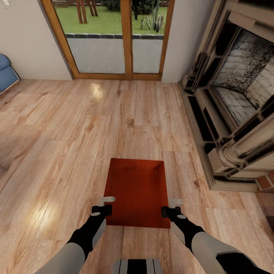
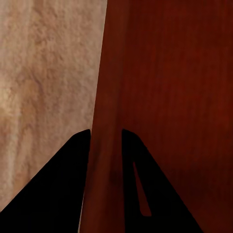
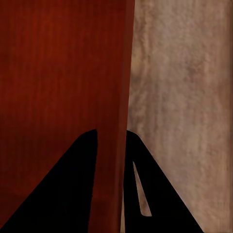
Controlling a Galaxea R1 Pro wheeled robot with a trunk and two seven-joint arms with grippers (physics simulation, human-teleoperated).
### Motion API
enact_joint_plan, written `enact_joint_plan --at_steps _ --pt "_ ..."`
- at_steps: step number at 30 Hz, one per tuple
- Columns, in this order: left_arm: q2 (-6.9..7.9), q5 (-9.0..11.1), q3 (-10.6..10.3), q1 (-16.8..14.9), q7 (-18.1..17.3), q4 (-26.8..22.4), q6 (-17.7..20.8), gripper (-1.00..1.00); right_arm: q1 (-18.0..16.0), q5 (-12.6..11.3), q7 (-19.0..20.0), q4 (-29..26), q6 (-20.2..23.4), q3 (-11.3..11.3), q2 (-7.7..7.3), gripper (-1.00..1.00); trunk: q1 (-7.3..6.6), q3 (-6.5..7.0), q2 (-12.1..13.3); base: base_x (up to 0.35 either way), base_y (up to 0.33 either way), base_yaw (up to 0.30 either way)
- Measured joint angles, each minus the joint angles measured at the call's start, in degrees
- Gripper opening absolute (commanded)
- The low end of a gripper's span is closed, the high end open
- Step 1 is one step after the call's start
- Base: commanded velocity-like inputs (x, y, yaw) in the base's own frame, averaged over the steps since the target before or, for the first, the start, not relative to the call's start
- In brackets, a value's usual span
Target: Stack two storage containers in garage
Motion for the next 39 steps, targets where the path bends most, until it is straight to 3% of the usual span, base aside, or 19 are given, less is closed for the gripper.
enact_joint_plan --at_steps 39 --pt "-0.15 -0.6 0.2 0.0 0.0 -0.4 -0.2 -1.0 0.0 -0.2 0.1 -0.6 -0.1 0.2 -0.13 -1.0 -8.57 7.0 15.6 0.0 0.0 0.0"
